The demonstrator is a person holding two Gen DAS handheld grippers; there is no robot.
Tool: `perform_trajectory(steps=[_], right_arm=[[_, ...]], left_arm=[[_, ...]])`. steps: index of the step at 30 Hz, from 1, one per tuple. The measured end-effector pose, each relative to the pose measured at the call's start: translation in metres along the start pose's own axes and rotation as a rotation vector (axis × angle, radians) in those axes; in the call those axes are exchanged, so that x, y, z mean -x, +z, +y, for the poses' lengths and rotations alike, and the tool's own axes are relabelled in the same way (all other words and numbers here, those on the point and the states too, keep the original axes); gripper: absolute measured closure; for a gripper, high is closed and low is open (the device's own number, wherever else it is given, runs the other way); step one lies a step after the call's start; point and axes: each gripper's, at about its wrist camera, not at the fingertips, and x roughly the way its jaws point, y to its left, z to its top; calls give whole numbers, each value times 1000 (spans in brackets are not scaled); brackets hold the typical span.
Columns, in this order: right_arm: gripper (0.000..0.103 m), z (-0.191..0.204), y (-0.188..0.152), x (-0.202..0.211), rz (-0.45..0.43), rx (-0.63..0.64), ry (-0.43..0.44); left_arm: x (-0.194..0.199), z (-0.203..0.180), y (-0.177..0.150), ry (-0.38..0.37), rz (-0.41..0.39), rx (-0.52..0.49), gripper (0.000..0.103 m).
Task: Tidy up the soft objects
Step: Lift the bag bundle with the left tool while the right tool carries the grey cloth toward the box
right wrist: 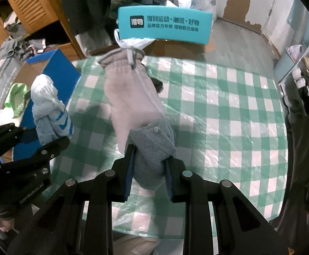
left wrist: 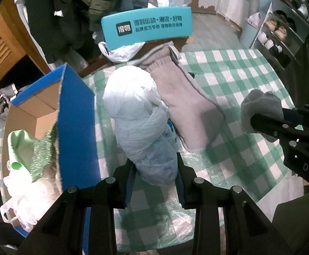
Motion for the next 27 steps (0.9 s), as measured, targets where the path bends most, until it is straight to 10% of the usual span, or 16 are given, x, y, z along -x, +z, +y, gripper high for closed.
perform_trajectory(steps=[27], right_arm=[[79, 62, 37, 23, -69, 82, 44]], left_arm=[[41, 54, 2, 39, -89, 58, 69]])
